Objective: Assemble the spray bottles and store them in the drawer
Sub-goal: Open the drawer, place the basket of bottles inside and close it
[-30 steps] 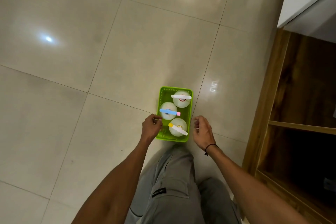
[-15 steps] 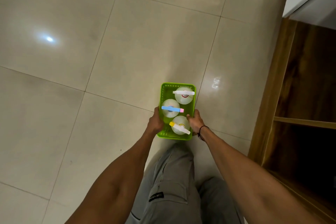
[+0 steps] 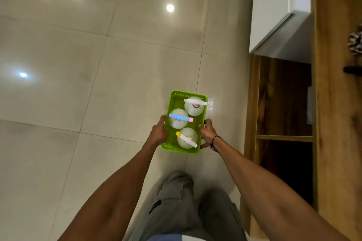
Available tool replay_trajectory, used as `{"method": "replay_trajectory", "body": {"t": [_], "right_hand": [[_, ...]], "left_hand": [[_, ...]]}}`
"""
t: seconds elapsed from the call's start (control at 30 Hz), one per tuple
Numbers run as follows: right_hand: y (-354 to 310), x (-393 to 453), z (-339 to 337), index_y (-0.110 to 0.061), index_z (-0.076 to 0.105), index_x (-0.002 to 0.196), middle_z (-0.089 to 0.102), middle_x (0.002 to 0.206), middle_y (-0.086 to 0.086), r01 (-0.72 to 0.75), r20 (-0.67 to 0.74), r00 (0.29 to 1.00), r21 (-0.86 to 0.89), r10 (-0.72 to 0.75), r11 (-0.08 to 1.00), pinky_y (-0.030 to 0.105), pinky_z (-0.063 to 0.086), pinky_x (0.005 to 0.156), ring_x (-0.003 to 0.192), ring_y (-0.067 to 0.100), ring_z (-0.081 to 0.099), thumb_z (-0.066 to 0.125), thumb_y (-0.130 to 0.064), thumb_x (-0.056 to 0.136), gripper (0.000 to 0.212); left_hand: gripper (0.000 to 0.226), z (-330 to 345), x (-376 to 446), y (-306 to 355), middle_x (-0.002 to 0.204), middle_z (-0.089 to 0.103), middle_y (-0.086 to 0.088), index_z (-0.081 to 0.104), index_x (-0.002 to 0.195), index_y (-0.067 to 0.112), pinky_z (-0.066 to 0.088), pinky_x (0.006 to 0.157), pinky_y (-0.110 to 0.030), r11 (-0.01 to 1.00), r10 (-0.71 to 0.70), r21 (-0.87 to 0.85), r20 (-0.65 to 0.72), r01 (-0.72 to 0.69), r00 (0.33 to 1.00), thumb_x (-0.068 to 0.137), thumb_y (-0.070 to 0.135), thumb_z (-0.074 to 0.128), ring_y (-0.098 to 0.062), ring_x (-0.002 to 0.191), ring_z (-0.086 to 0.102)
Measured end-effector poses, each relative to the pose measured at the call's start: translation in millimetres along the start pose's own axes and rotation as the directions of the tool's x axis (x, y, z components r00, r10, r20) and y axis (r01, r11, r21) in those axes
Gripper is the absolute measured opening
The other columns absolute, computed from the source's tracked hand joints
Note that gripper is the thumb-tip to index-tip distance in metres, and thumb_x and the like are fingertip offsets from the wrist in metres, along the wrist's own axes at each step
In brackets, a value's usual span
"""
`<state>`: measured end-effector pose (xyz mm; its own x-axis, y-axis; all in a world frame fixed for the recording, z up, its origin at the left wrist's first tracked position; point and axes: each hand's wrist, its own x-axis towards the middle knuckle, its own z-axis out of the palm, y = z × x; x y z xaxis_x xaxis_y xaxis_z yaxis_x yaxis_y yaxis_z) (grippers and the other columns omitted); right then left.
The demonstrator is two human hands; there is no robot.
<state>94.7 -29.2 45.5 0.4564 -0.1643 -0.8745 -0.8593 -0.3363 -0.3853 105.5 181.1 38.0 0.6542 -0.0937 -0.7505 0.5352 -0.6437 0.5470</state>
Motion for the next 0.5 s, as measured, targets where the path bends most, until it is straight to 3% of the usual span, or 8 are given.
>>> {"method": "replay_trajectory", "body": {"t": [0.2,0.37,0.5], "right_hand": [[-28.2,-21.8,-37.9,-0.006,0.033,0.137,0.054,0.139,0.024,0.091,-0.044,0.995,-0.046,-0.093,0.995,0.066,0.055,0.098,0.124,0.044,0.061,0.038,-0.029,0.113,0.033],[-40.0,-22.2,-72.5,-0.007,0.031,0.140,0.052,0.136,0.023,0.145,-0.025,0.988,-0.152,-0.150,0.978,0.066,0.058,0.092,0.120,0.047,0.061,0.040,-0.019,0.111,0.033],[-53.4,-11.3,-108.8,-0.008,0.034,0.139,0.054,0.135,0.024,0.134,-0.021,0.990,-0.158,-0.139,0.978,0.066,0.057,0.093,0.116,0.047,0.063,0.038,-0.018,0.109,0.032]], "left_hand": [[0.062,-15.1,-14.0,43.0,0.121,0.063,-0.035,0.031,0.160,0.021,0.055,0.082,-0.049,0.996,0.080,0.047,-0.006,-0.079,0.997,0.103,-0.003,0.035,-0.037,0.092,0.060],[0.059,-1.0,-21.2,73.2,0.124,0.066,-0.032,0.033,0.159,0.021,0.058,0.090,-0.048,0.998,0.059,-0.004,-0.046,-0.059,0.997,0.104,0.000,0.037,-0.047,0.111,0.066],[0.060,4.8,-10.6,109.8,0.128,0.066,-0.030,0.031,0.160,0.021,0.056,0.088,-0.044,1.000,0.031,-0.002,-0.022,-0.031,0.999,0.105,0.000,0.037,-0.047,0.114,0.066]]}}
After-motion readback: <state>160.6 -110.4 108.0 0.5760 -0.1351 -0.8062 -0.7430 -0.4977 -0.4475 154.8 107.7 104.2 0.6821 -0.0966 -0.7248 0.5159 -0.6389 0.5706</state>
